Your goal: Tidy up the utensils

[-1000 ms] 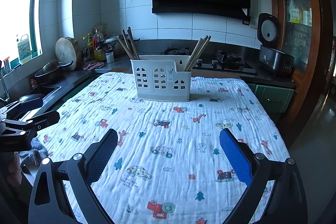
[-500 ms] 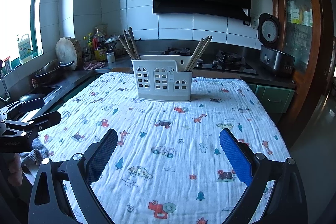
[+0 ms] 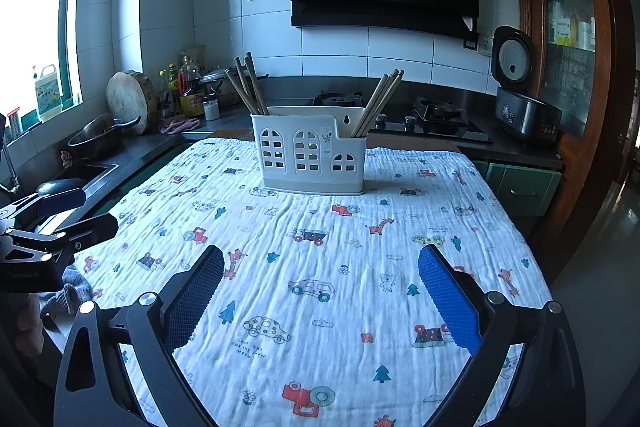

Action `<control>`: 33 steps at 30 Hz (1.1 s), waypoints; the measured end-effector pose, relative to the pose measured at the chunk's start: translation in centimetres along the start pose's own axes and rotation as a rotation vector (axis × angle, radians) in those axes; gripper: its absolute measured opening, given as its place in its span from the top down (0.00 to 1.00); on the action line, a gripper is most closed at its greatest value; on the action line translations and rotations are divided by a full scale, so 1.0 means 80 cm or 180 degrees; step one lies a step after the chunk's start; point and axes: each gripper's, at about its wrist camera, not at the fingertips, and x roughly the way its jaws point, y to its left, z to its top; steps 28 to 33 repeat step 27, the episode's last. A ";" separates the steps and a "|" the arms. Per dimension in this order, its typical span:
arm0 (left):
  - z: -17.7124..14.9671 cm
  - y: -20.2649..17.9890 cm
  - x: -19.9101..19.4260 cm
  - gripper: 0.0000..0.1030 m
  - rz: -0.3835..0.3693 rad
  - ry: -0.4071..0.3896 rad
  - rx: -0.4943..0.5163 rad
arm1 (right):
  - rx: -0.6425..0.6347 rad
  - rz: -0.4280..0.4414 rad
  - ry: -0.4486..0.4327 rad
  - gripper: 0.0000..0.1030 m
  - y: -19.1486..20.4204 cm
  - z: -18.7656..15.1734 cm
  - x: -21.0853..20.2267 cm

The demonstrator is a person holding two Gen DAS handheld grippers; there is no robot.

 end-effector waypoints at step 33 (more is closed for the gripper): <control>-0.004 0.003 0.006 0.05 -0.0058 0.0033 -0.0002 | -0.0011 0.0012 0.0055 0.08 0.000 -0.004 0.005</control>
